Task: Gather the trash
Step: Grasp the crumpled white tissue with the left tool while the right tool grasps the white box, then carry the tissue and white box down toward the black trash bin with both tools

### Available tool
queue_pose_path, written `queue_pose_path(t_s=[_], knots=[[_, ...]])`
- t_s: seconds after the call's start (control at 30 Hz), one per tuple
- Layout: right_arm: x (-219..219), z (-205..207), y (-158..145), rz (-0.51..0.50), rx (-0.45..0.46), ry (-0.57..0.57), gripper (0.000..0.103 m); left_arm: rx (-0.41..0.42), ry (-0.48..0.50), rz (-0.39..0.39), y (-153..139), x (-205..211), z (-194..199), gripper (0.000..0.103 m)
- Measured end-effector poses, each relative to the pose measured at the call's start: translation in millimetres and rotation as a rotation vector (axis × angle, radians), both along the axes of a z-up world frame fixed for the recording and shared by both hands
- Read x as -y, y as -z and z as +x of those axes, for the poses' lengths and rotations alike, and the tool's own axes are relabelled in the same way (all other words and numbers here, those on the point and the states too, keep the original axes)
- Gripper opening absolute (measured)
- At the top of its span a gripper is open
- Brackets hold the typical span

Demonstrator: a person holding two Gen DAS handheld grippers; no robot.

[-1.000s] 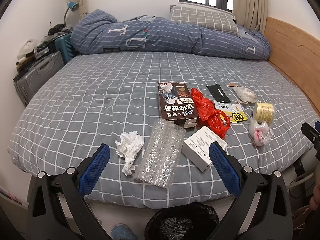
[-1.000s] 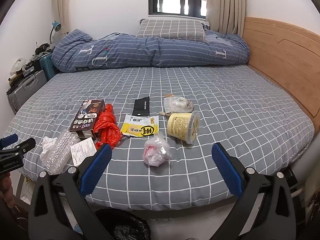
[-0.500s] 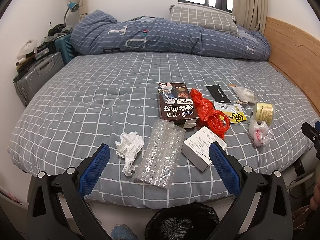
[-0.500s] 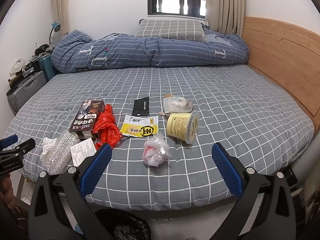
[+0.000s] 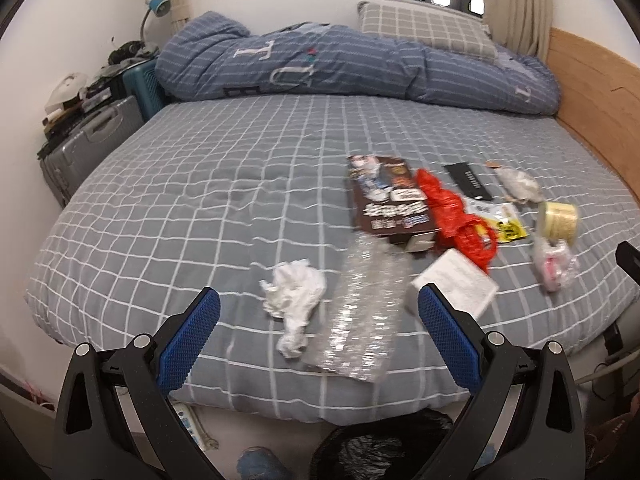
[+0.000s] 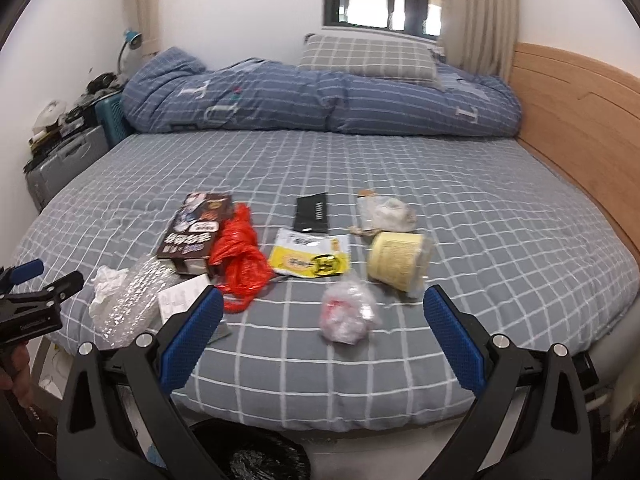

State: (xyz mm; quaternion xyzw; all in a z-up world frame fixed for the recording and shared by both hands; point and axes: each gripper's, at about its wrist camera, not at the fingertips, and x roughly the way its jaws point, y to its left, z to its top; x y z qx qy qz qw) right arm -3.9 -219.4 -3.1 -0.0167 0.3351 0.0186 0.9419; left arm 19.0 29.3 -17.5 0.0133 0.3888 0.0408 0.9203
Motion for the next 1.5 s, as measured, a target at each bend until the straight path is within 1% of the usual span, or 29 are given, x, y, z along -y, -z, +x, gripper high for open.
queue_pose_path(t_s=[0.23, 0.37, 0.47, 0.6, 0.73, 0.8, 0.9, 0.97, 1.0, 1.07, 1.1, 1.17, 1.23, 1.3, 1.33, 1.37, 1.43, 1.5], knots=[[-54, 14, 29, -0.023, -0.039, -0.132, 0.096, -0.048, -0.043, -0.002, 23, -34, 12, 0.097], [-76, 23, 50, -0.044, -0.071, -0.179, 0.096, -0.068, -0.05, -0.011, 35, -49, 19, 0.097], [-87, 30, 62, -0.053, -0.092, -0.202, 0.096, -0.084, -0.044, -0.027, 44, -54, 28, 0.096], [-94, 39, 77, -0.072, -0.117, -0.217, 0.096, -0.114, -0.028, -0.037, 58, -55, 43, 0.093], [-100, 46, 86, -0.073, -0.134, -0.231, 0.096, -0.154, -0.02, -0.048, 76, -56, 57, 0.086], [-104, 48, 90, -0.075, -0.139, -0.243, 0.096, -0.158, -0.013, -0.048, 81, -56, 61, 0.085], [-110, 54, 98, -0.083, -0.153, -0.256, 0.095, -0.169, -0.004, -0.055, 87, -55, 66, 0.077], [-112, 59, 102, -0.085, -0.161, -0.259, 0.093, -0.177, 0.006, -0.064, 89, -56, 67, 0.066], [-113, 60, 103, -0.087, -0.166, -0.257, 0.092, -0.181, 0.015, -0.068, 90, -55, 68, 0.063], [-114, 63, 107, -0.078, -0.168, -0.259, 0.091, -0.185, 0.018, -0.075, 92, -54, 69, 0.051], [-114, 64, 109, -0.077, -0.175, -0.259, 0.091, -0.185, 0.016, -0.083, 94, -55, 69, 0.048], [-116, 65, 111, -0.068, -0.182, -0.269, 0.088, -0.188, 0.017, -0.111, 96, -58, 70, 0.037], [-120, 66, 115, -0.076, -0.189, -0.275, 0.087, -0.187, 0.027, -0.128, 96, -58, 69, 0.032], [-121, 68, 120, -0.073, -0.206, -0.284, 0.082, -0.181, 0.037, -0.117, 95, -56, 68, 0.027], [-122, 68, 122, -0.063, -0.212, -0.291, 0.077, -0.18, 0.044, -0.111, 95, -54, 68, 0.024], [-123, 68, 122, -0.058, -0.214, -0.294, 0.074, -0.18, 0.047, -0.104, 95, -52, 67, 0.022], [-124, 67, 122, -0.066, -0.207, -0.293, 0.074, -0.177, 0.047, -0.099, 96, -52, 67, 0.019], [-124, 66, 120, -0.071, -0.2, -0.297, 0.074, -0.175, 0.043, -0.112, 94, -53, 66, 0.017]])
